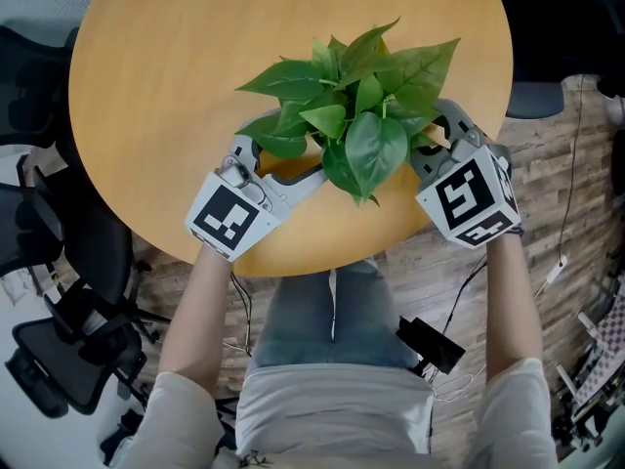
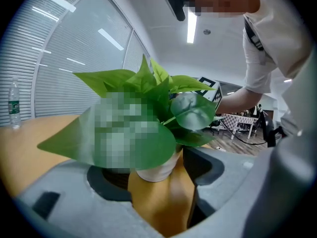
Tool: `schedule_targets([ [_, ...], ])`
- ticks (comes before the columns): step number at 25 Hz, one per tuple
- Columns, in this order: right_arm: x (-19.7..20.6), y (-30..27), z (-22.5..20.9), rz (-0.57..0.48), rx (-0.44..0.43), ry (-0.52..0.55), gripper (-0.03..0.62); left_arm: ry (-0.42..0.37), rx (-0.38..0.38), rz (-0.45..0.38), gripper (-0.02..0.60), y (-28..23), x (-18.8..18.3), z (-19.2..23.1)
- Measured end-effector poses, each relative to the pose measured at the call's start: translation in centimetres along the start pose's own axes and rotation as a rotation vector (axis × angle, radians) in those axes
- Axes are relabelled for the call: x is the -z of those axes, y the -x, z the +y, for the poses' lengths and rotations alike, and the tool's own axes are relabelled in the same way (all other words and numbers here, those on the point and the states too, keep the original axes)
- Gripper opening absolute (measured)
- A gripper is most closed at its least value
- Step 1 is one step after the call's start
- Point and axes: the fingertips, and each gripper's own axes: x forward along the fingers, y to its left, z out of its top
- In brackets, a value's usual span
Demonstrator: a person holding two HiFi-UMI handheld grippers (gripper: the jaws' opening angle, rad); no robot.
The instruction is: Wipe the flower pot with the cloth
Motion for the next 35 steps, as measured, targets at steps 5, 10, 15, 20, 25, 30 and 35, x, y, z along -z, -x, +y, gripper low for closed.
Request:
schedule_targets([
  [5,0.1,0.2,0.2,0.003,0.005,-0.004,0.063,-0.014,-0.008,-0.007,0.322,-0.1,-0.2,-0.1],
  [10,0.2,0.3,0.6,0.007,0.006,-0.013,0.063,0.020,-0.037,0.012,0.323,-0.1,-0.1,-0.1],
  [15,0.4,0.5,1.0,0.017,0.009,-0.008,0.062,0.008,-0.061,0.002,0.323,-0.3,-0.2,-0.2],
  [20,0.8,0.7,1.1,0.022,0.013,-0.016,0.063,0.024,-0.102,0.012,0.322,-0.6,-0.2,-0.4],
  [25,0.6,0.6,1.5,0.029,0.007,-0.016,0.063,0.034,-0.132,0.010,0.322,-0.6,-0.2,-0.1],
  [30,0.8,0.9,2.0,0.025,0.006,-0.027,0.063,0.053,-0.173,0.003,0.322,-0.7,-0.2,-0.4],
  [35,0.7,0.8,2.6,0.021,0.003,-0.041,0.062,0.076,-0.207,-0.002,0.322,-0.6,-0.1,-0.3],
])
